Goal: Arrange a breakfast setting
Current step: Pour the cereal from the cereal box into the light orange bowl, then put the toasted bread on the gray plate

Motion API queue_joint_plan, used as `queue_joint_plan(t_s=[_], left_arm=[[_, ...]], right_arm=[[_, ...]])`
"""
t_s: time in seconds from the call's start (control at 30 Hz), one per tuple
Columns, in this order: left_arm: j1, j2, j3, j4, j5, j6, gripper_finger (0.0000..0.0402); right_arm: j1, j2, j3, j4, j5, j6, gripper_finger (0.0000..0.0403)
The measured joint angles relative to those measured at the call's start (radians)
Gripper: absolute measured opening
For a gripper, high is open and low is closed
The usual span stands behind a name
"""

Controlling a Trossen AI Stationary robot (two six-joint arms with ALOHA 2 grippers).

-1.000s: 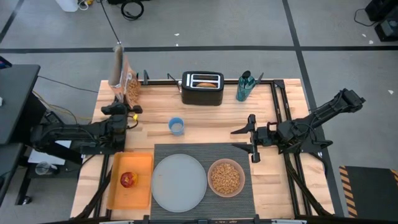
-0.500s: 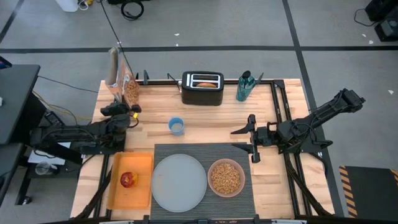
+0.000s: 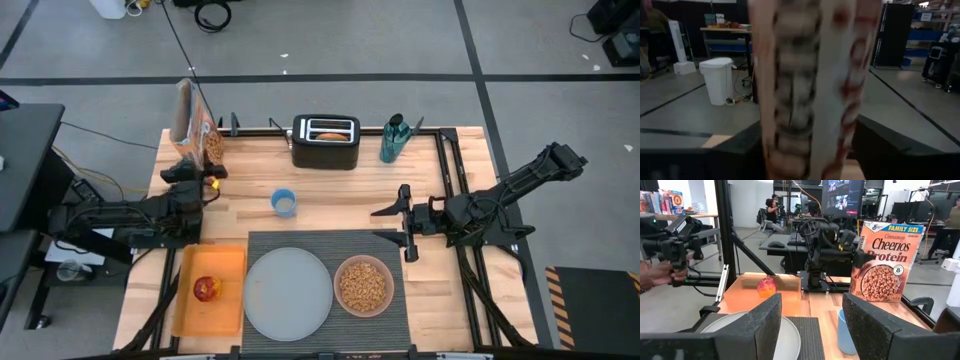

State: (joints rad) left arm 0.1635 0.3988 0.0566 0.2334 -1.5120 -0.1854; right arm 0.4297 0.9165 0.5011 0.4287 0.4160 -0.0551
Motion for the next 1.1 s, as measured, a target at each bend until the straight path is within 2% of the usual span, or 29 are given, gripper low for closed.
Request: queue_joint_plan(t_s=[0.2,0.33,0.47,0.63,0.83,0.97,1.1], left_arm=[[-0.012,0.000,0.032,0.376,0.013,0.390,0.0304],[-0.029,0.000,0.087,0.602,0.065,0.664,0.0313],[-0.041,0.000,0.172,0.712,0.145,0.866,0.0314],[-0.044,0.000,0.313,0.710,0.255,1.028,0.0314],[-0.049,0.000,0.478,0.650,0.299,1.158,0.0314],[-0.080,0.000,0.564,0.431,0.358,1.112,0.0314],[-0.134,0.001,0.632,0.180,0.539,0.949,0.0314]], right_arm=[[0.000,0.000,0.000,0.003,0.000,0.000,0.0217],[0.000,0.000,0.000,0.004,0.000,0.000,0.0217],[0.000,0.000,0.000,0.004,0.000,0.000,0.0217],[0.000,0.000,0.000,0.004,0.000,0.000,0.0217],[0.000,0.000,0.000,0.004,0.001,0.000,0.0217],[-0.005,0.000,0.000,0.004,0.001,0.000,0.0217],[-0.021,0.000,0.000,0.004,0.001,0.000,0.0217]])
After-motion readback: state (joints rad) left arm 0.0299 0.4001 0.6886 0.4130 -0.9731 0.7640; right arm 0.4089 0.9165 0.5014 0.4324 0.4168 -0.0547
